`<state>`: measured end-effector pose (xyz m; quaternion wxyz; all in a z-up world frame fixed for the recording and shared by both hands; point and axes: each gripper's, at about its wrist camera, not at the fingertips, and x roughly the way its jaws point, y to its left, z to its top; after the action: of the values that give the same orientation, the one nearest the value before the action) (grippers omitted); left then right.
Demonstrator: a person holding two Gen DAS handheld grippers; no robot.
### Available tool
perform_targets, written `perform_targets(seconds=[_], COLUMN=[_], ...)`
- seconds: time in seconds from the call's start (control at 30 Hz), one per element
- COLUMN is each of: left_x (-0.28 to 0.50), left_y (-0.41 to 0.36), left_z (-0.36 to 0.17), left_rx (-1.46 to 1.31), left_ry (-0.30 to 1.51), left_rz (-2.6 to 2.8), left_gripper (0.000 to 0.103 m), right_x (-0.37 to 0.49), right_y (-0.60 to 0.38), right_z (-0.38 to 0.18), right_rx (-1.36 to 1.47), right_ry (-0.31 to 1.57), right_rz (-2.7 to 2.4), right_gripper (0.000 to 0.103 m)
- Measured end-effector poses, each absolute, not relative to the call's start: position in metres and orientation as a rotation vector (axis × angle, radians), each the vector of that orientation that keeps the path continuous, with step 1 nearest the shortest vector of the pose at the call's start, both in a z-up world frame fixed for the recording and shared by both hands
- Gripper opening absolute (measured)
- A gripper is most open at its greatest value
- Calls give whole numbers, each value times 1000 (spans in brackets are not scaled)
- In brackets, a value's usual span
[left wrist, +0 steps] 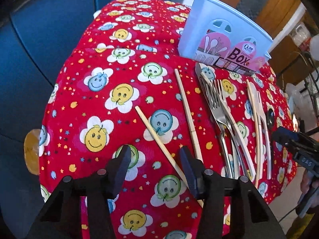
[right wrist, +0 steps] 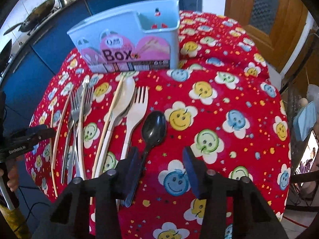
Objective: Organize utensils
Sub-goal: 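Grasp the black spoon with the right tool while the left tool grasps a wooden chopstick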
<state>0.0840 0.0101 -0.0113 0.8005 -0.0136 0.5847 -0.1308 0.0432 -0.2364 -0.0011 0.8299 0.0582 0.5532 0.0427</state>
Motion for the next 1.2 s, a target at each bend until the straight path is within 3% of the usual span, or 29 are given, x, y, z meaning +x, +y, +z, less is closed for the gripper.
perform_targets(seconds=[0.17,0.23,0.3,0.4,0.57,0.87,1.2], left_x=[86,88,87,88,95,94,86], left_y=[9,6,2,-7,-13,-16,-21], left_z=[-12,-13,-13,-14,-14,-14,-7], left_rx=[-70,-79,-68,-36,0,45,66], left_ry=[1339,1368,1380,1401,1444,1433,1305], left_rz=[-369,-402,-431,-441,-423,-405,-403], left_gripper=[44,40,31,27,15,11,5], right_x=[49,54,58,63,67,71,64], right_y=[-230,-228,-230,-228,-219,-219,-230], right_z=[-4,-5,-5,-7,-10,-11,-6], right_rx=[108,114,122,109,78,75,150], right_ry=[1226,1251,1266,1287,1319,1337,1279], right_rz=[111,121,120,120,128,135,142], right_gripper=[46,42,29,20,16,12,7])
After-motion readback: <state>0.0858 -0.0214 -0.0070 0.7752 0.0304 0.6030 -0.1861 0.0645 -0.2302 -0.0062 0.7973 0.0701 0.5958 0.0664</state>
